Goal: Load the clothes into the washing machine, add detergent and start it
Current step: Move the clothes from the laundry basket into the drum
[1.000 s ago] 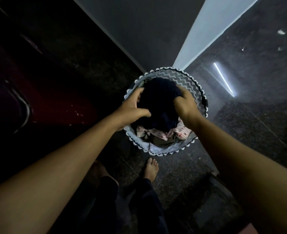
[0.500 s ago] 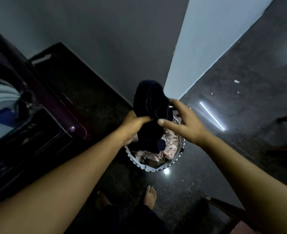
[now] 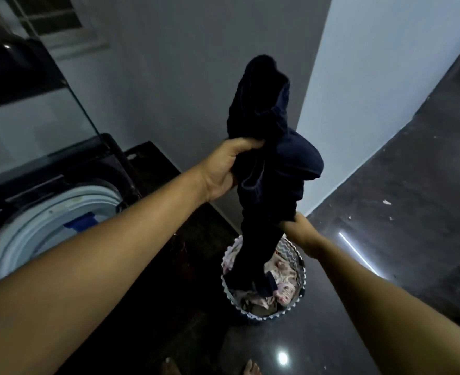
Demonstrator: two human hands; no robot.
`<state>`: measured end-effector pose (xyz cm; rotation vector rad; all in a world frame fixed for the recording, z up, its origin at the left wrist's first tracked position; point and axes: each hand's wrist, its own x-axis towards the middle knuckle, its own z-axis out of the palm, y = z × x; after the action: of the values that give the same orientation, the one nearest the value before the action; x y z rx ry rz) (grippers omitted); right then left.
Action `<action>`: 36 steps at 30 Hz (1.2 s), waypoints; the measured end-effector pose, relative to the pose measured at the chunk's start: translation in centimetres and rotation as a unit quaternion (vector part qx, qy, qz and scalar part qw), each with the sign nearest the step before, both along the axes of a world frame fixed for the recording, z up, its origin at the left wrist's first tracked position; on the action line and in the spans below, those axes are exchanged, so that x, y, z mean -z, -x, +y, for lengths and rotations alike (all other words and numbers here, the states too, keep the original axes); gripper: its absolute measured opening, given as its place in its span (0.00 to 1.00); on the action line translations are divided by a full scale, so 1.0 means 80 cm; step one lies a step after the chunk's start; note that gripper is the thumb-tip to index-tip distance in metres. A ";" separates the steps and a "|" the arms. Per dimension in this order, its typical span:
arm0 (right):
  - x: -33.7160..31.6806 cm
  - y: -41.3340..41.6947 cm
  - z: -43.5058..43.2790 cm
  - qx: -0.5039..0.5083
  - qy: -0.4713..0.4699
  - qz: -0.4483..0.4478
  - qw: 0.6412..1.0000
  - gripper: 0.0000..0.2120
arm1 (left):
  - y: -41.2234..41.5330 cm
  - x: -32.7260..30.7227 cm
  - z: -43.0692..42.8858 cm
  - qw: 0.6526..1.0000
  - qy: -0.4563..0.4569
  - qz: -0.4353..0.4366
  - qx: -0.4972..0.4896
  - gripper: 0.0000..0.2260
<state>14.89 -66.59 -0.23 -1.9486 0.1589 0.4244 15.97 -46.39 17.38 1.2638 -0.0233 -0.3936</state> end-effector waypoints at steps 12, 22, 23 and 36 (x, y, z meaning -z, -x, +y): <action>-0.212 -0.061 0.058 0.160 -0.294 -0.048 0.941 0.11 | -0.006 0.005 0.141 0.968 -0.233 -0.042 -0.081 0.23; -0.326 -0.073 0.149 0.106 -0.347 -0.054 0.930 0.21 | -0.009 -0.013 0.174 0.956 -0.275 -0.028 -0.102 0.41; -0.334 -0.073 0.164 0.094 -0.349 -0.055 0.931 0.22 | -0.009 -0.019 0.177 0.957 -0.268 -0.042 -0.100 0.42; -0.424 -0.057 0.379 -0.176 -0.334 -0.139 0.916 0.19 | 0.002 -0.113 0.305 0.925 -0.185 -0.183 -0.278 0.34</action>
<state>19.45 -36.30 33.69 -1.3288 -0.4769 0.3664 15.81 -22.00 26.40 1.6336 0.0962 0.3498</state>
